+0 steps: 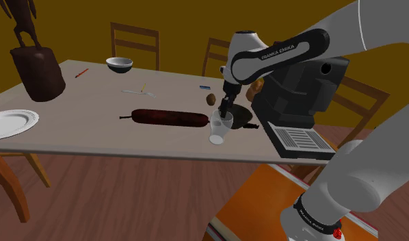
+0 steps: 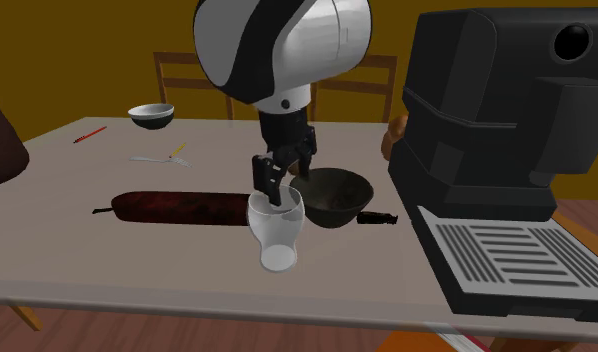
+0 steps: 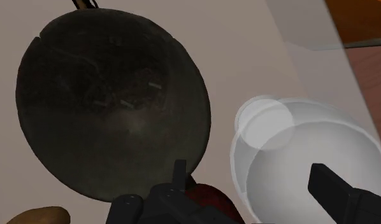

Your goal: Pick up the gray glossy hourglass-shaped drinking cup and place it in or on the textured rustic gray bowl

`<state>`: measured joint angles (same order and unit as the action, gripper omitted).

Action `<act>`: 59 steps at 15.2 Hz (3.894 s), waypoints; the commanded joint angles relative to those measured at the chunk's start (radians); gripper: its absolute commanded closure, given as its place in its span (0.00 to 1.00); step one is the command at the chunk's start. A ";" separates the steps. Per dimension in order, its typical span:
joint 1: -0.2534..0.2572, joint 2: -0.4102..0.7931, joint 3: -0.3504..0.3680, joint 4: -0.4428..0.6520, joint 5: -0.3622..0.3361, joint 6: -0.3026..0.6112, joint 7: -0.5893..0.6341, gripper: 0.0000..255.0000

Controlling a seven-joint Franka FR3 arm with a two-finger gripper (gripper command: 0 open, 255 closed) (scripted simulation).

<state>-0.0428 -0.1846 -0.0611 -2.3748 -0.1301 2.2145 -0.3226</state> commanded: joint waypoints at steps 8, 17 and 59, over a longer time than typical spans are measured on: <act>-0.004 0.041 -0.005 -0.027 -0.005 0.070 0.000 0.00; -0.004 0.041 -0.005 -0.027 -0.005 0.070 0.000 1.00; -0.032 -0.051 -0.054 0.366 0.010 -0.404 -0.136 1.00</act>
<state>-0.0666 -0.2451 -0.1016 -2.0320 -0.1189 1.8214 -0.4342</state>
